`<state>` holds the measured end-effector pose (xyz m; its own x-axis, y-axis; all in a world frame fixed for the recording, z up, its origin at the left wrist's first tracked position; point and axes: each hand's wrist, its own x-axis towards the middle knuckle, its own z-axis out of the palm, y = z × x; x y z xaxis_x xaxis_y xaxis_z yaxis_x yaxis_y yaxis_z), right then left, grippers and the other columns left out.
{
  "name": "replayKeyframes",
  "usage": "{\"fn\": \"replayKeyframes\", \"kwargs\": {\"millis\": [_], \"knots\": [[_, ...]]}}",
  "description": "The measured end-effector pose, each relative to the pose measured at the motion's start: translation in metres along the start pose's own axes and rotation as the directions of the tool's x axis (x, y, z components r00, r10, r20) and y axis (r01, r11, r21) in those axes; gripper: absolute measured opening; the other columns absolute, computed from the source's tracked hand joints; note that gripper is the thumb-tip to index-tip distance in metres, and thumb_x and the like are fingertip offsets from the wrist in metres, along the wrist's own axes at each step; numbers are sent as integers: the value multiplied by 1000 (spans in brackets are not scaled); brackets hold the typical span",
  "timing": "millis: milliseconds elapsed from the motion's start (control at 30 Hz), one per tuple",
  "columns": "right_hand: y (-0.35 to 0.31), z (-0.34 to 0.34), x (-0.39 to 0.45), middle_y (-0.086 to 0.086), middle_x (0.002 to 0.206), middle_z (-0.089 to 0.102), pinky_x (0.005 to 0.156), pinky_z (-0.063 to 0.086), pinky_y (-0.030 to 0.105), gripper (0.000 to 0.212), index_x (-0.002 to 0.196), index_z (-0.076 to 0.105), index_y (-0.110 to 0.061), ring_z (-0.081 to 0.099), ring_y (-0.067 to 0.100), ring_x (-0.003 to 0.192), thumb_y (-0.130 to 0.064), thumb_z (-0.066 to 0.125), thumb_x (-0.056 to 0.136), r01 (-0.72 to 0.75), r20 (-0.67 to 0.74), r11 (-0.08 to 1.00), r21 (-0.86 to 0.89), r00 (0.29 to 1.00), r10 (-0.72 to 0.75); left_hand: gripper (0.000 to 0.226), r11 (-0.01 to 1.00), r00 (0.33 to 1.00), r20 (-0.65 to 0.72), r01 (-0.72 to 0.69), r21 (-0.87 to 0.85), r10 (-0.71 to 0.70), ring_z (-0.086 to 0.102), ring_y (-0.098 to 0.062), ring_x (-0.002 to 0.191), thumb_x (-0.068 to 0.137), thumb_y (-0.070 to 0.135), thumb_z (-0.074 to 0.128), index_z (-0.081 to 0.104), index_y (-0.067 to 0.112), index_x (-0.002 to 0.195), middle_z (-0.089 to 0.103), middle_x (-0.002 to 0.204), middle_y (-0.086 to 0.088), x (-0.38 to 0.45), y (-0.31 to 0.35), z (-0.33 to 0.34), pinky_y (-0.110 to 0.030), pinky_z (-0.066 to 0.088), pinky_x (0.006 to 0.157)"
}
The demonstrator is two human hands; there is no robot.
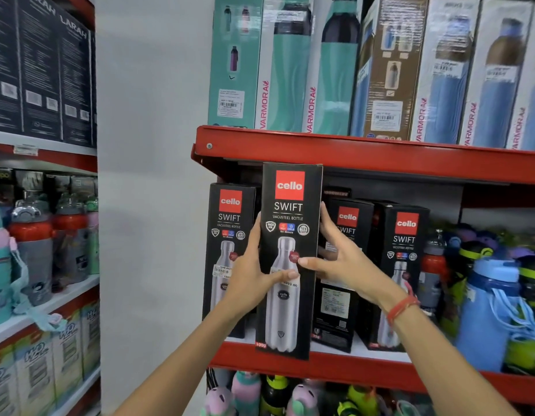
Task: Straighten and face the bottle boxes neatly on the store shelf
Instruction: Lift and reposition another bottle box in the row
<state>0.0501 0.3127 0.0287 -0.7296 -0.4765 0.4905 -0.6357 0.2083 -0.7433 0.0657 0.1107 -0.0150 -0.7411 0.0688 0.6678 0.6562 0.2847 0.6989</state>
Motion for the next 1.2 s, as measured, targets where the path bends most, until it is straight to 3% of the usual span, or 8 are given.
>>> {"fn": "replayKeyframes", "kwargs": {"millis": [167,400,567,767,833,933,1100,1200], "knots": [[19,2,25,-23,150,34,104,45,39,105,149,-3,-49,50,-8,121,-6,69,86,-45,-47,998,-40,998,43,116,995,998,-51,34,94,-29,46,27,102,75,18,81,-2,39,152,41,137,27,21,-14,15,-3,37,85],[48,14,40,-59,123,22,111,37,43,103,152,-4,-40,43,-16,120,3,64,87,-75,-121,994,-79,991,65,115,979,990,-91,126,163,-112,62,-2,98,78,13,78,-6,41,150,48,146,4,35,-41,30,-3,44,74],[62,20,42,-39,128,33,109,38,46,105,150,-5,-47,48,8,129,0,64,88,-113,-155,990,-80,983,100,114,967,981,-99,182,180,-166,56,-19,121,80,15,77,-10,42,149,46,148,2,33,-56,35,-5,42,80],[61,29,41,-18,123,53,103,45,36,91,152,12,-38,61,13,114,-6,68,87,-121,-287,977,-174,956,67,112,959,977,-79,211,190,-199,48,-25,130,83,14,74,-14,35,150,40,152,-4,33,-55,36,-41,45,103],[57,25,34,-15,110,61,88,55,31,60,139,47,-30,68,13,98,-11,69,86,-63,-489,971,-231,870,-60,112,953,975,-70,222,204,-212,49,-25,129,84,15,73,-16,35,149,36,154,-7,32,-54,37,-41,42,105],[55,5,15,-5,105,66,74,56,30,34,118,63,-22,65,17,91,-23,72,84,-47,-736,882,-468,574,-360,109,938,967,-112,250,241,-229,51,-27,125,85,17,72,-14,33,150,34,155,-9,28,-53,39,-28,39,94],[67,8,10,20,136,39,86,44,42,116,151,15,-9,44,34,114,-55,79,65,-466,-820,787,-405,566,-87,101,917,965,-173,244,314,-198,54,-29,121,87,21,69,-8,26,152,32,153,-9,13,-48,48,-29,41,87],[67,30,21,22,140,35,79,49,49,132,153,-6,-12,44,41,113,-53,81,63,-545,-817,764,-345,575,41,100,908,965,-167,247,338,-200,52,-30,123,88,24,68,-9,24,151,28,153,-10,6,-41,54,-35,41,94]]}}
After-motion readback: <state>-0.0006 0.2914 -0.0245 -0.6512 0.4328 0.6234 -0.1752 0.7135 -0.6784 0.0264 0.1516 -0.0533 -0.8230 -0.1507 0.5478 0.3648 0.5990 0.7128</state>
